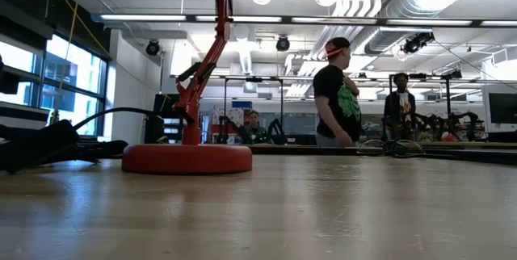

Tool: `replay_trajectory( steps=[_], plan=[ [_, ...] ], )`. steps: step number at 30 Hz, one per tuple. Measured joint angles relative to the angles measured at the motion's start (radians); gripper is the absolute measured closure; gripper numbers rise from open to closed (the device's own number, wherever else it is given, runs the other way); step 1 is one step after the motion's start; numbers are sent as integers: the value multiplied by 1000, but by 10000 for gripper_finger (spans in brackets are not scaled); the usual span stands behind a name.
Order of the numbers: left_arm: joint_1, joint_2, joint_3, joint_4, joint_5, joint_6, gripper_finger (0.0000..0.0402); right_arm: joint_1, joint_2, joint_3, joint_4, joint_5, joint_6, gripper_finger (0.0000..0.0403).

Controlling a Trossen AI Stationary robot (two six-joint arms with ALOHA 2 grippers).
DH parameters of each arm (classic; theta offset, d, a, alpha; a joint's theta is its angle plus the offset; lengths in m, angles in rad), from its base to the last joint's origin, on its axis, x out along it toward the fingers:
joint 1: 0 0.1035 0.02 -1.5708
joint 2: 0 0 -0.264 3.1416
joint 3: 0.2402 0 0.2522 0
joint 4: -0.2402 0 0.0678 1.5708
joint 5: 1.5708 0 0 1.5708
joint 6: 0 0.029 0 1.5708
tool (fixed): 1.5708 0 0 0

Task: Screw lightbulb
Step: Insert the lightbulb on the lamp

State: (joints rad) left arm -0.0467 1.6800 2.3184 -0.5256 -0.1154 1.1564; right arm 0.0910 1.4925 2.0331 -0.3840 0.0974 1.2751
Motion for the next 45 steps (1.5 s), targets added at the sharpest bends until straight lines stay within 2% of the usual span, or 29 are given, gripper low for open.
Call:
replay_trajectory(
  steps=[37,45],
  plan=[
    [0,-10,0,-1,0,-1,273,0,-4,0,1,-24,5,19],
    [0,-10,0,-57,5,18,273,-19,-4,0,0,-47,74,19]
  ],
)
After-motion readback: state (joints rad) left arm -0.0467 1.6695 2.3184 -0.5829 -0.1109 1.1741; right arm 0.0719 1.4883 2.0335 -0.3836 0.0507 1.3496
